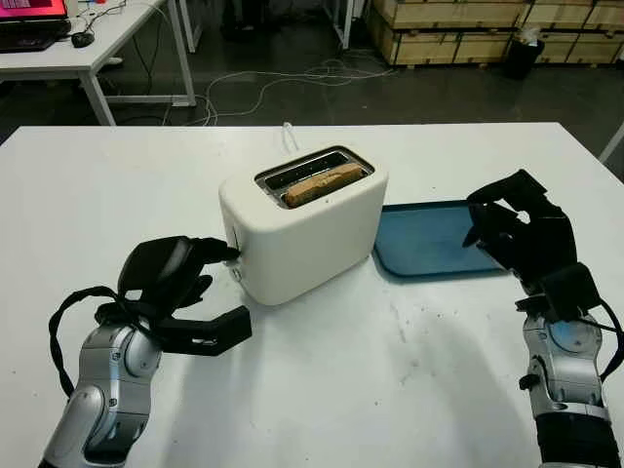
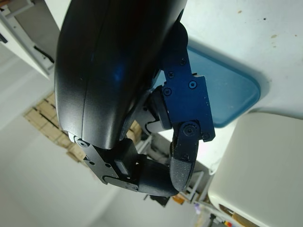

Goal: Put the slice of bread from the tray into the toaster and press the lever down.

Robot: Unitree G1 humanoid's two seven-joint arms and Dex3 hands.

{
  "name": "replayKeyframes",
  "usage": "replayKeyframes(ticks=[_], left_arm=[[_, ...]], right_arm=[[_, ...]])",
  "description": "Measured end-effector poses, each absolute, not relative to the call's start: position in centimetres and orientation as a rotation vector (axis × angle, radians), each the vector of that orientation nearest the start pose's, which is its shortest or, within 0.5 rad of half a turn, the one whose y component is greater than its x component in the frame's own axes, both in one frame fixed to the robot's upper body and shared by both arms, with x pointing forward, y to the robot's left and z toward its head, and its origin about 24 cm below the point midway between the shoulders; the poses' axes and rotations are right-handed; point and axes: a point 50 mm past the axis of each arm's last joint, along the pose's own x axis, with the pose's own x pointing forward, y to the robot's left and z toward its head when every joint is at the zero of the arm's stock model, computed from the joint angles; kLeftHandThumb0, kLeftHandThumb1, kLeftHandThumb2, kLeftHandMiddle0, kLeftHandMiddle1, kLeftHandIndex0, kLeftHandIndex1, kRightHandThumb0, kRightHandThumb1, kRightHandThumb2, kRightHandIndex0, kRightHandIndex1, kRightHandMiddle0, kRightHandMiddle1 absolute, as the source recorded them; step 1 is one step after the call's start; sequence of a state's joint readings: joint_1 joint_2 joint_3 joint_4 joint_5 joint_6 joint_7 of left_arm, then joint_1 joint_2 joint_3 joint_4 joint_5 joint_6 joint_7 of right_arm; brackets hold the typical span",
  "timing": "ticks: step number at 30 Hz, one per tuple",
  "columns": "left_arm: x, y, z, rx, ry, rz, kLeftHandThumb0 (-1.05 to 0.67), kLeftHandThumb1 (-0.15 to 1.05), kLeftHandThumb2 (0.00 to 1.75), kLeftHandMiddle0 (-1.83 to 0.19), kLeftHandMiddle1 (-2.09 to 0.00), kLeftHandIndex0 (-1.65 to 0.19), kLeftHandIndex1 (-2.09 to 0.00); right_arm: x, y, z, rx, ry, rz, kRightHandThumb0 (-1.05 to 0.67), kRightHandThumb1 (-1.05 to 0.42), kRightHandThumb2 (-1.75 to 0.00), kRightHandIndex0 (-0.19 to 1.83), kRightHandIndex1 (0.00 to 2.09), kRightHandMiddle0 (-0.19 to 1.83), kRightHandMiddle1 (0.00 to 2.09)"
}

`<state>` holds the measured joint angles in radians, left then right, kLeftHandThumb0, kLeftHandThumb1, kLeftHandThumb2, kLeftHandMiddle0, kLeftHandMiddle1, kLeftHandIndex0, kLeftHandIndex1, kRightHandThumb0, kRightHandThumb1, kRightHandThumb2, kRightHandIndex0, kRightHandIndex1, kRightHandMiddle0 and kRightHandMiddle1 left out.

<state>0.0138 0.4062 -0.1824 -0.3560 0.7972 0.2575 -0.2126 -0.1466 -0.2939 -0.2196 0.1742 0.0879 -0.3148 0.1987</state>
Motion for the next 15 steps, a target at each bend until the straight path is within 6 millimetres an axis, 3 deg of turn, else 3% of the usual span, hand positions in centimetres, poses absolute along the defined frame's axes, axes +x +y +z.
replayKeyframes(ticks=[2,3,4,6,8,15], left_arm=[[24.6,17.3,9.4,1.125,-0.039,-0.152,0.23,0.74,0.61,-1.04,-1.16,-1.14,-0.01],[24.7,17.5,9.3,1.094,-0.035,-0.147,0.22,0.73,0.67,-1.00,-1.27,-1.12,-0.01],[24.9,17.7,9.0,1.028,-0.018,-0.137,0.19,0.76,0.83,-0.94,-1.55,-1.11,-0.01],[25.3,18.3,8.1,0.883,0.015,-0.104,0.15,0.79,0.96,-0.96,-1.69,-1.14,-0.04],[25.6,18.8,7.3,0.776,0.028,-0.071,0.13,0.86,0.99,-1.02,-1.73,-1.09,-0.01],[26.6,19.3,5.7,0.698,0.046,-0.060,0.15,0.83,0.96,-0.84,-1.75,-1.15,-0.05]], right_arm=[[27.2,-24.0,9.4,-0.237,-0.313,0.007,-0.25,-0.92,-0.43,0.84,1.75,0.51,1.72],[27.2,-24.0,9.4,-0.238,-0.315,0.007,-0.25,-0.92,-0.43,0.84,1.75,0.52,1.72],[27.2,-24.0,9.4,-0.238,-0.316,0.007,-0.25,-0.92,-0.43,0.85,1.75,0.52,1.72],[27.2,-24.0,9.4,-0.238,-0.315,0.006,-0.25,-0.92,-0.43,0.85,1.75,0.51,1.72],[27.2,-24.0,9.4,-0.238,-0.313,0.006,-0.25,-0.92,-0.43,0.84,1.75,0.51,1.71],[27.0,-24.0,9.4,-0.240,-0.314,0.009,-0.26,-0.92,-0.42,0.83,1.75,0.57,1.56]])
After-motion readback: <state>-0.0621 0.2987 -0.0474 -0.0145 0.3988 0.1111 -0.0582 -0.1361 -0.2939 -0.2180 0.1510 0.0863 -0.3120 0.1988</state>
